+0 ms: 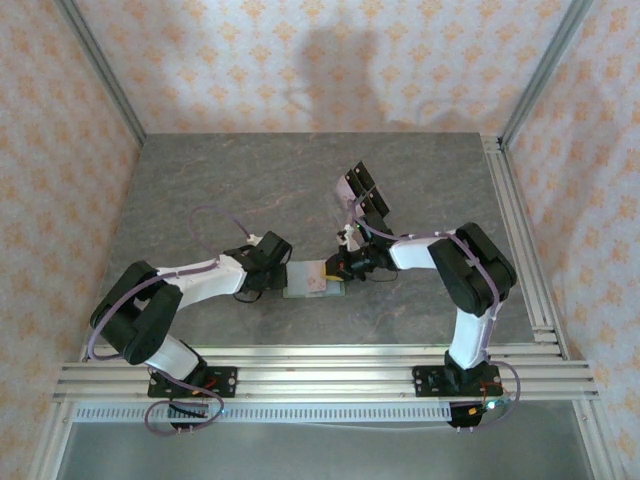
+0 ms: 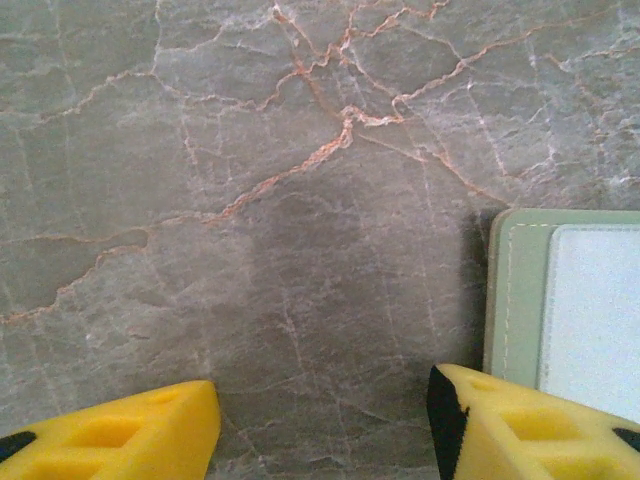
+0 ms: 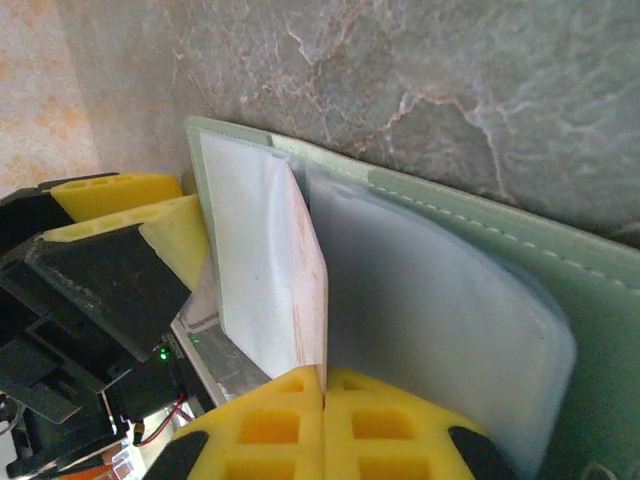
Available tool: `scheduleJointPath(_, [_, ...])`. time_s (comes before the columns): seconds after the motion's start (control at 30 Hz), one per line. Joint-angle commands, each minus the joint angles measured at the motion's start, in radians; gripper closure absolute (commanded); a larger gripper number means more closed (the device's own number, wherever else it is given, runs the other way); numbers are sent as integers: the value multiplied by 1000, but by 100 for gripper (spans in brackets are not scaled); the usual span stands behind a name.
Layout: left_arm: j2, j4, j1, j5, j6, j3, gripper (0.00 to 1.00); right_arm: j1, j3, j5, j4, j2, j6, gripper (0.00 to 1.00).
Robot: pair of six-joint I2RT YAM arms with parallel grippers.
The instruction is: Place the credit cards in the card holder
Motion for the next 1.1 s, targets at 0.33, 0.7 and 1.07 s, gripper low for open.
scheduleJointPath(0.33, [32,-48,-26,-68,1,3,40,8,-44,-27,118,44,38,100])
scheduleJointPath(0.7, [-77,-58,-29,-103,-5,14,39,6,-33,-21,5,32,-19,100])
scheduleJointPath(1.07, [-47,27,-50,-58,5,14,38,6,-16,-14,-62,35,-55,100])
